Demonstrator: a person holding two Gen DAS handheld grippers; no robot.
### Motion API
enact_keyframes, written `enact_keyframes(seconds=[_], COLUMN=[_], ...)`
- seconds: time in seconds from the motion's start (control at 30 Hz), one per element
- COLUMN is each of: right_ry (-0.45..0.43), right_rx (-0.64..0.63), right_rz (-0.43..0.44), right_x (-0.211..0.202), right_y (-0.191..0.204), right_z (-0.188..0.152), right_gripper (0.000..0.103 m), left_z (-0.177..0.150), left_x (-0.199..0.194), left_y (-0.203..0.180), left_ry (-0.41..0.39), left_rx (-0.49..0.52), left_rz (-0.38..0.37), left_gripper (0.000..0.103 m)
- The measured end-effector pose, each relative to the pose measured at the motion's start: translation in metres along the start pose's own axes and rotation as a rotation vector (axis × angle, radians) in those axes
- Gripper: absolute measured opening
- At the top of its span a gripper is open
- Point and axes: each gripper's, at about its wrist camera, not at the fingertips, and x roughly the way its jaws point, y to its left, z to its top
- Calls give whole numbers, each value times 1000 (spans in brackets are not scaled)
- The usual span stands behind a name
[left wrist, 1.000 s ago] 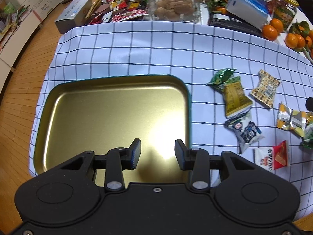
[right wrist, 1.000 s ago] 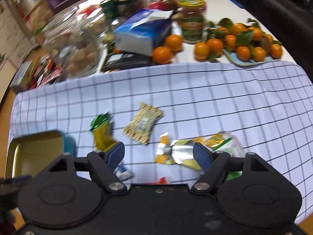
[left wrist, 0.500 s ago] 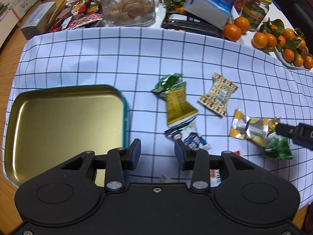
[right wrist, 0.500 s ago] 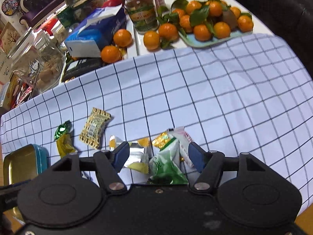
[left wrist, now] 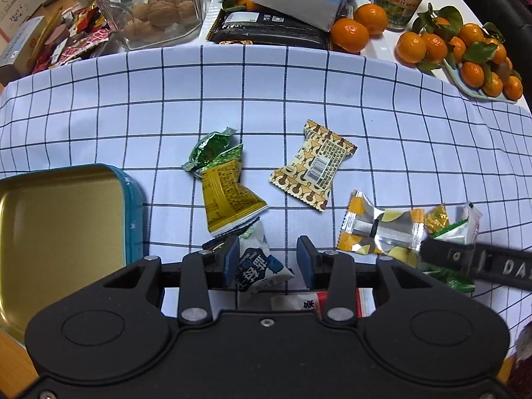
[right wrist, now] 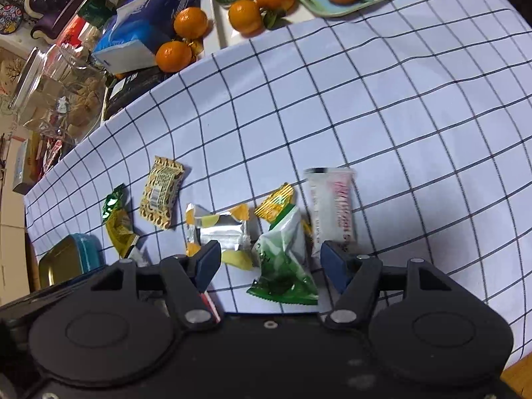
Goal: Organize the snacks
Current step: 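Lower the right tool onto the green-and-white snack bag and close it, then hold the green bag in the right tool while the left tool approaches the yellow packet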
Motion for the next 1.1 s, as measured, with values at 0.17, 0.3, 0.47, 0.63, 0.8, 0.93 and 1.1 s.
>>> enact_keyframes(seconds=[0.17,0.3,0.47,0.63,0.8,0.93,1.1], right_ry=[19,35,-3,-85,-122,-135,-143], right_rx=[-48,-81,-127,-150,-138,-116,-99], right_rz=[-26,-45,-23,43,57,57,59], right_x=[9,14,6,-13,-21,-25,-26], right_y=[5,9,16,23,21,18,17], right_z=[-3,-6,-9,-5,0,3,4], right_gripper=[57,39,37,37,37,37,37], left_z=[9,13,14,12,11,9,8], left_x=[-2,1,7,15,22,21,22], left_y=[11,26,40,40,33,38,43], left_ry=[-12,-5,19,55,76,72,71], left_rx=[-53,-102,-157,-187,-175,-204,-227], left_rz=[-20,-17,-38,-74,-55,-42,-25], left_gripper=[48,48,48,48,48,49,49])
